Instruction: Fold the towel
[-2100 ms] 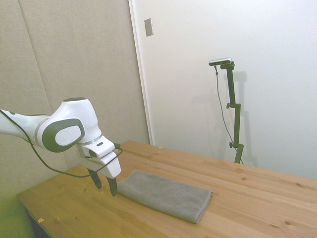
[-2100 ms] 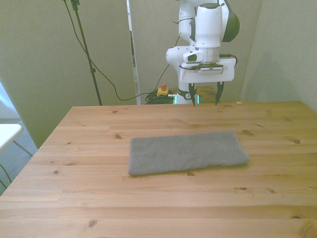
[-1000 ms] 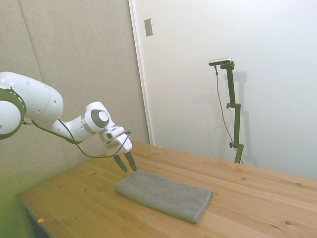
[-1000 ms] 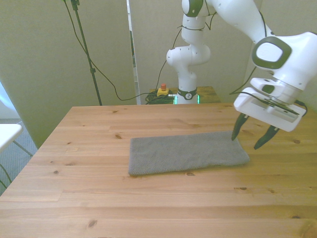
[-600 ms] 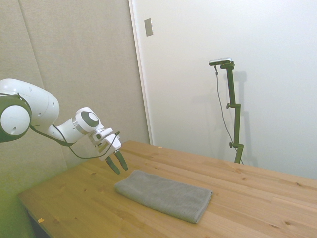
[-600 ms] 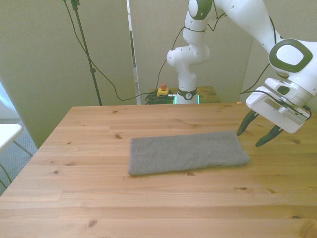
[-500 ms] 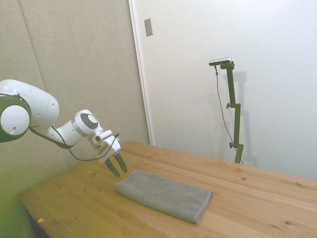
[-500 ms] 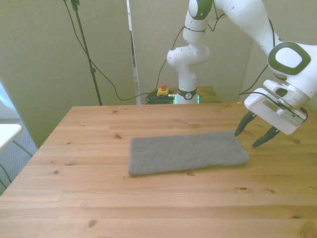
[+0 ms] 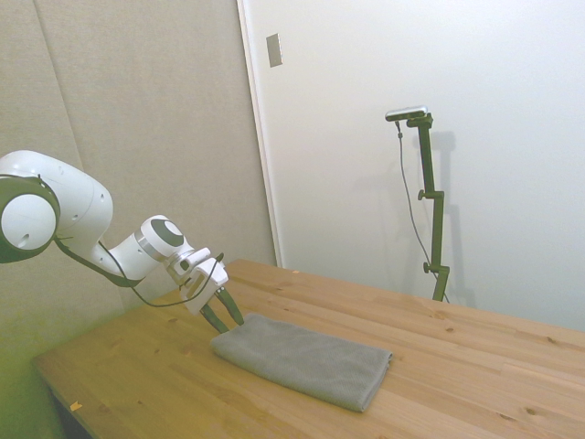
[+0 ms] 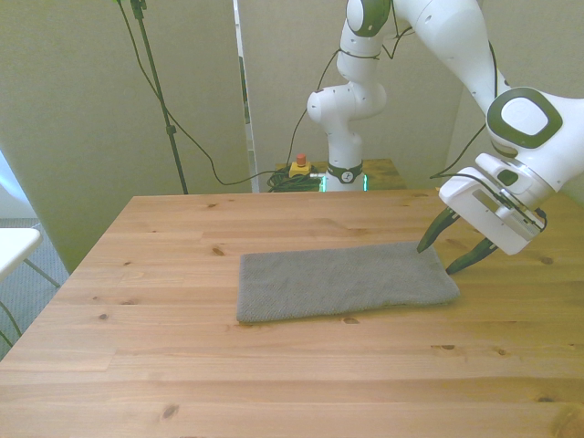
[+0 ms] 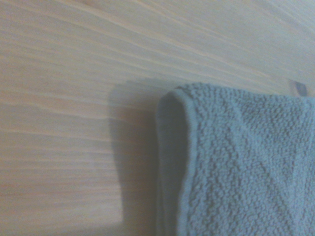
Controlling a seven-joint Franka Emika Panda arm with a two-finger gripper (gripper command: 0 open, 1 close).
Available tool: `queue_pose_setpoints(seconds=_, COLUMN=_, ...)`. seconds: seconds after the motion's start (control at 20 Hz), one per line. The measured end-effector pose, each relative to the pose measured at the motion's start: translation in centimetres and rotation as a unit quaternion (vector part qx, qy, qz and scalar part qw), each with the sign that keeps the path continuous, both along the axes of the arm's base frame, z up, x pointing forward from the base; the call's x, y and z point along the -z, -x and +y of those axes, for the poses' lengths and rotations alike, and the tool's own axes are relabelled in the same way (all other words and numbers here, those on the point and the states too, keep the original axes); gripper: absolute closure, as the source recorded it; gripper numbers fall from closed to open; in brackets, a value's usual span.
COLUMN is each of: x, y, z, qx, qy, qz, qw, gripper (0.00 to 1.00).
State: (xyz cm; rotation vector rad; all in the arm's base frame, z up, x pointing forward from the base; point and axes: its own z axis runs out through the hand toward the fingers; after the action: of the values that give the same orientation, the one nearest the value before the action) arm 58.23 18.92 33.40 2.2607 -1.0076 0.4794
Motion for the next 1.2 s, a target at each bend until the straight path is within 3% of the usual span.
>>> queue_pose_setpoints(seconds=0.55, x=0.1, y=-1.3, z=-4.2, qx=0.027, qy=0.005, qz=0.003, qw=0.9996, gripper=0.00)
queue_pose_setpoints(seconds=0.6, x=0.1, y=-1.4, z=-4.4, qx=0.027, qy=0.005, qz=0.004, qw=0.9996, gripper=1.00)
queue_pose_setpoints(seconds=1.2, x=0.0, y=-1.9, z=-3.8, qx=0.007, qy=-0.016, qz=-0.011, qw=0.9998, gripper=1.00)
